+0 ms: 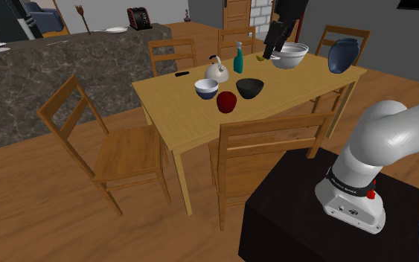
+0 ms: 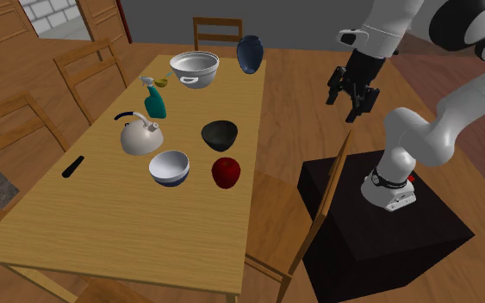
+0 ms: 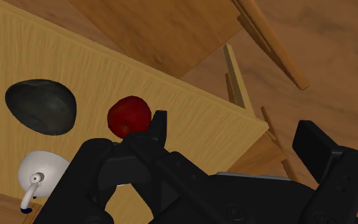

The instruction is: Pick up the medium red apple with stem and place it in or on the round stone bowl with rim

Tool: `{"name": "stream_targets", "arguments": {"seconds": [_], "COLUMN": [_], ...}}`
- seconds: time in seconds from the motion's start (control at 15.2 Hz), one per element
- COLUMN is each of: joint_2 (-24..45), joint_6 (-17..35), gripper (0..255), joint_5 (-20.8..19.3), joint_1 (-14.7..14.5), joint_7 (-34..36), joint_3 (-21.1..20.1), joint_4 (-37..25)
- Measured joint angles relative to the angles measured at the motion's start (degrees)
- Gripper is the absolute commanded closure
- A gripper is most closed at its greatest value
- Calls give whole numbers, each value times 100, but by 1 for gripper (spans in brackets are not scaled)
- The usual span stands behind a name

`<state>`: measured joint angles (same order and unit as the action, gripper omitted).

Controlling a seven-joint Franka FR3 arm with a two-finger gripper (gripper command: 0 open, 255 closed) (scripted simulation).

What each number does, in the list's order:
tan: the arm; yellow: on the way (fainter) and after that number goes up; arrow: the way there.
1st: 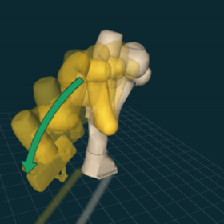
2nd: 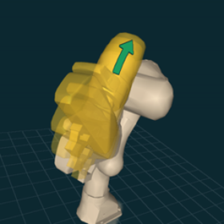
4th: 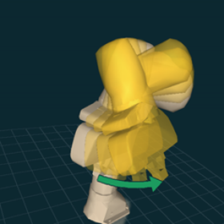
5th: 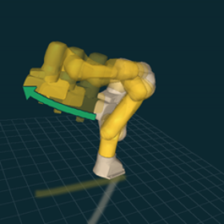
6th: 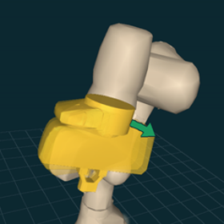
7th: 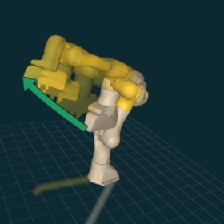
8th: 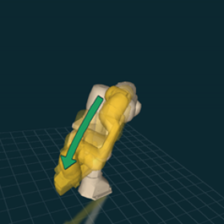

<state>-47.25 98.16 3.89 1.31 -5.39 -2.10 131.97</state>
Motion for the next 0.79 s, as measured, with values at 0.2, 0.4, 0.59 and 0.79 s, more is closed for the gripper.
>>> {"name": "stream_targets", "arguments": {"seconds": [0.2, 0.4, 0.59, 0.79], "joint_2": [71, 360, 673, 1054], "joint_6": [265, 842, 1516, 2145], "gripper": [0, 0, 0, 0], "joint_5": [-30, -92, -145, -184], "joint_1": [22, 71, 120, 163], "joint_7": [-66, -200, -346, -479], "joint_3": [46, 141, 248, 351], "joint_4": [163, 371, 636, 785]}}
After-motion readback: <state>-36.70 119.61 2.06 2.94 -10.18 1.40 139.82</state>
